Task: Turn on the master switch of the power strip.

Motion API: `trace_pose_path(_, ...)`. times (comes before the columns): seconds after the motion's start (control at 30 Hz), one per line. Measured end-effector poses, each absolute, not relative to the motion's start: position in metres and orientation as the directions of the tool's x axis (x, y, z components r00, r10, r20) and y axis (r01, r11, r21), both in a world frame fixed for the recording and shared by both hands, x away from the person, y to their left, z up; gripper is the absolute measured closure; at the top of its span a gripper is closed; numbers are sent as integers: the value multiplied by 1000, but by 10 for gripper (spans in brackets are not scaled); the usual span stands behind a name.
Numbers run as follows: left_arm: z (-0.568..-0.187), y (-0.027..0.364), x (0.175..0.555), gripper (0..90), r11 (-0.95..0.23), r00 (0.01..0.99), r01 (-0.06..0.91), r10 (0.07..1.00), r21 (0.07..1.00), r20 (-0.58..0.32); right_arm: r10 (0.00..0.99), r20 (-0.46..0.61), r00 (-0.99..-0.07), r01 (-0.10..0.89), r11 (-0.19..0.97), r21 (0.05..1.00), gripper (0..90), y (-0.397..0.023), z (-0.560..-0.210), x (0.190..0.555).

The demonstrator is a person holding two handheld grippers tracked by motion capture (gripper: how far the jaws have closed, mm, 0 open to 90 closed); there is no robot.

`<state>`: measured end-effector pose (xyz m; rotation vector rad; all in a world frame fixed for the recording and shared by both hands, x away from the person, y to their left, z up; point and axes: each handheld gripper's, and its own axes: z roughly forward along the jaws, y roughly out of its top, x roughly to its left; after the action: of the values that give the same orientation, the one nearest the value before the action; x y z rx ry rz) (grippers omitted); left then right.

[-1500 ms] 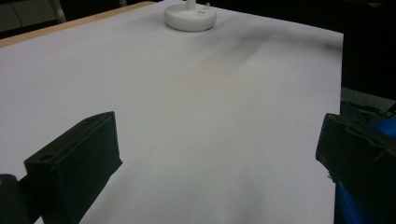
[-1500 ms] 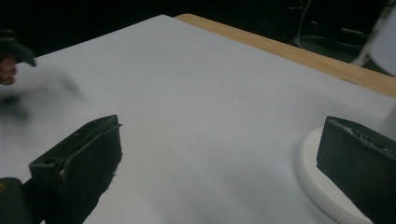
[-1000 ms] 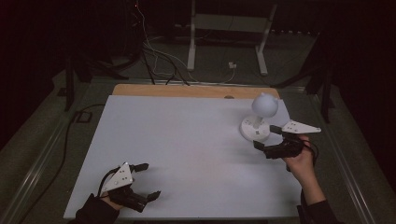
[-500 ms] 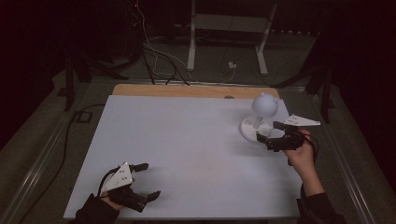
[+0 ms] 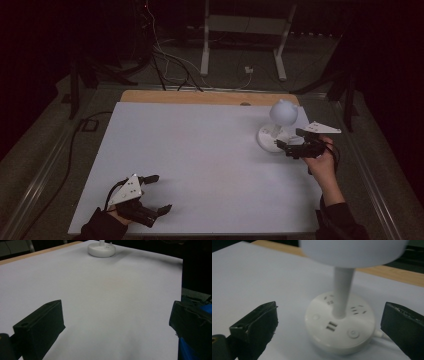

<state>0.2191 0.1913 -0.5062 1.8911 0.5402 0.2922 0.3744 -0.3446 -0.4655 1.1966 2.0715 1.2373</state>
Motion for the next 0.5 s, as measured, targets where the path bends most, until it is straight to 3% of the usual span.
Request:
trace_pose_path(0.4, -506, 191, 219, 2, -302, 867, 228, 496, 926, -51, 886, 115, -450, 515, 152, 844, 13, -349, -472, 386)
trace_pose_path(0.5, -506, 191, 219, 2, -302, 867, 228, 496, 926, -52, 893, 120, -433, 532, 146, 834, 68, -349, -474, 388)
